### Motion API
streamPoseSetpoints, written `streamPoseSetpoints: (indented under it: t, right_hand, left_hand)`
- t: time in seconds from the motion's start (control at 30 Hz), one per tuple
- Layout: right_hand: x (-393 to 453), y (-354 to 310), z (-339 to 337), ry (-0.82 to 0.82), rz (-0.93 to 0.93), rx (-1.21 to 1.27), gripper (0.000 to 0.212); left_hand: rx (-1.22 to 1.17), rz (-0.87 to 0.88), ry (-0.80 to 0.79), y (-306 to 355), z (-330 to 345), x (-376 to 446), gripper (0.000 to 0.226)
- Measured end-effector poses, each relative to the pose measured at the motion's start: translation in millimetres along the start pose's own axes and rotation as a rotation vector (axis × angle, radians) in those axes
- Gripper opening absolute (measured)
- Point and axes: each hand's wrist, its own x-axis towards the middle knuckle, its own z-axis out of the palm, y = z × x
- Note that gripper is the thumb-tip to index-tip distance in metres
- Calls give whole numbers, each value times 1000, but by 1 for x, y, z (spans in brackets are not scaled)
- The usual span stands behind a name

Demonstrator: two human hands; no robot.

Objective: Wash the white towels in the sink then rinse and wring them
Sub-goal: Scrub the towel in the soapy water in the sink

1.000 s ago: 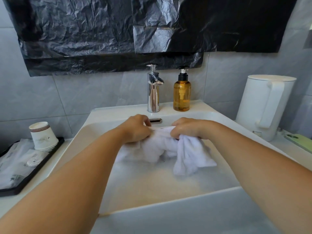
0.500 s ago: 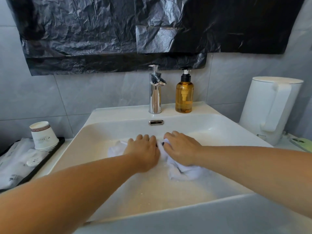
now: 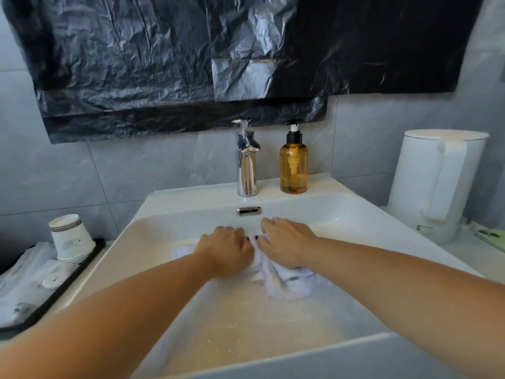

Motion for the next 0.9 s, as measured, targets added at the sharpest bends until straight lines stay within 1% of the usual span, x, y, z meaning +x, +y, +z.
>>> streamPoseSetpoints:
  t: [0.07,0.1,0.13,0.17,0.2,0.27,0.3,0.33,0.37,0.4,0.43,0.47,0.5,0.53,0.57,0.6,0.67,0.73,0.77,0.8,0.83,0.87,0.9]
  right_hand:
    - [-3,8,-17,-87,61,17,57]
    - [-8,12,-25,-153,107,67,61]
    - [-14,15,-32,-213,134,138,60]
    - [-22,18,-36,-254,152,202,55]
    - [-32,20,-41,-247,154,224,47]
    - [-47,19,-48,-132,135,75,29]
    - [-54,17,-51,-68,142,-10,26]
    - [-58,18,-53,-31,164,-35,25]
    - [-62,18,-54,-32,211,28,21]
    - [-64,20,-52,-61,262,140,15]
    - [-67,18,-50,-115,316,251,16]
    - [-71,14,-48,-166,354,340,34]
    - [-74,9,-45,-219,393,386,57]
    - [-76,2,-42,-260,408,357,74]
    - [-79,-5,-40,-278,392,277,80]
    - [-80,-11,-38,-264,370,216,76]
    - [-81,-16,-38,-226,366,210,52]
    - [-84,-19,-47,-237,355,210,32]
    - [-87,-19,-53,-211,337,174,25]
    - [-91,-19,-62,-150,321,123,17]
    - [-94,-18,-72,-57,313,60,9]
    - [-97,-15,-82,31,309,25,3]
    - [-98,-12,-92,83,302,20,7]
  left_hand:
    - [-59,-105,-129,-15,-17,-2,54]
    - [-36,-115,-198,-23,-24,-7,60]
    - [-14,-106,-242,-31,-30,-14,59]
    - [-12,-96,-247,-37,-32,-21,54]
    - [-27,-86,-224,-43,-34,-29,47]
    - [-74,-82,-143,-49,-33,-43,34]
    - [-103,-89,-95,-50,-33,-49,32]
    - [-154,-96,-43,-49,-35,-55,35]
    - [-232,-119,14,-46,-39,-62,40]
    - [-318,-138,102,-44,-45,-67,44]
    - [-401,-166,196,-42,-53,-72,45]
    - [-488,-185,291,-40,-62,-77,46]
    - [-589,-190,365,-39,-71,-79,46]
    - [-688,-189,413,-38,-79,-81,46]
    - [-776,-194,427,-35,-87,-84,46]
    - [-849,-193,437,-32,-93,-87,45]
    - [-981,-197,484,-26,-102,-92,43]
    - [-1068,-193,547,-22,-113,-100,39]
    - [-1097,-165,550,-20,-120,-104,36]
    - [-1101,-127,530,-20,-127,-110,35]
    - [-1062,-83,477,-21,-134,-115,38]
    - [-946,-57,397,-21,-142,-122,43]
    - [-732,-39,302,-23,-149,-128,52]
